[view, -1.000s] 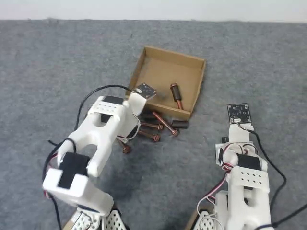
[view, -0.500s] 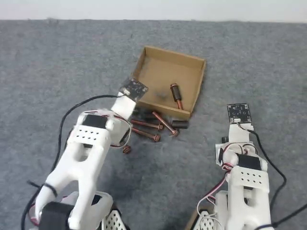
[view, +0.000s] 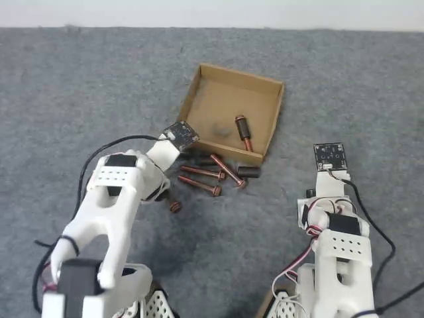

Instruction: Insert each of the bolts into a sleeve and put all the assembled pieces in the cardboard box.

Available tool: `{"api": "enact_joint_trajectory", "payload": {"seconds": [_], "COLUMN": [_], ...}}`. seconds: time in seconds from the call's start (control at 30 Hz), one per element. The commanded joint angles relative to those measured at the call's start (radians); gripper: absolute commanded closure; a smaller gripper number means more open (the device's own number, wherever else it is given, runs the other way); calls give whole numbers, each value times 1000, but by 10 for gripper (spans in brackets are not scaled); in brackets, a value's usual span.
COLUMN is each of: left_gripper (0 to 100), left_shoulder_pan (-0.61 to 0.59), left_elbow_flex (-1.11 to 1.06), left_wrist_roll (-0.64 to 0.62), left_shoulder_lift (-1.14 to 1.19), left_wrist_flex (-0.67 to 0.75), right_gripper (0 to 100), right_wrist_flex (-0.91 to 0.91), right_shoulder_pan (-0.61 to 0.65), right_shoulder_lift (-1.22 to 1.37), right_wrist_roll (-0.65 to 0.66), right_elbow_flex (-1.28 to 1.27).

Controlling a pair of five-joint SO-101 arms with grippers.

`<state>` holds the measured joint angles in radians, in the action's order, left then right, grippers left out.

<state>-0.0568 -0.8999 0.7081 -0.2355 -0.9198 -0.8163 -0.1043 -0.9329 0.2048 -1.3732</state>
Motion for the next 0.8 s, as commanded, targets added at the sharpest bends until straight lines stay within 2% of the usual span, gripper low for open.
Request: {"api": "enact_joint_trajectory", "payload": {"seconds": [0.0, 0.2, 0.37, 0.5, 0.63, 0.77], "left_gripper": [830, 829, 830, 847, 920, 938], "left_shoulder_pan": [-3, 20, 12, -15, 3, 61], "left_elbow_flex": [87, 119, 127, 134, 133, 133], "left_wrist_roll": [118, 127, 5, 163, 166, 164], "left_shoulder_lift": [17, 25, 14, -21, -94, -133], "left_wrist_flex": [40, 38, -46, -166, -195, -259], "right_gripper": [989, 989, 989, 989, 989, 989], "right_wrist_flex": [22, 28, 42, 42, 42, 42], "right_shoulder_pan": [-7, -7, -5, 24, 24, 24], "right_shoulder_lift": [-41, -41, -39, -39, -39, -39], "right_wrist_roll": [23, 23, 23, 23, 25, 25], "right_elbow_flex": [6, 6, 5, 2, -5, -5]}}
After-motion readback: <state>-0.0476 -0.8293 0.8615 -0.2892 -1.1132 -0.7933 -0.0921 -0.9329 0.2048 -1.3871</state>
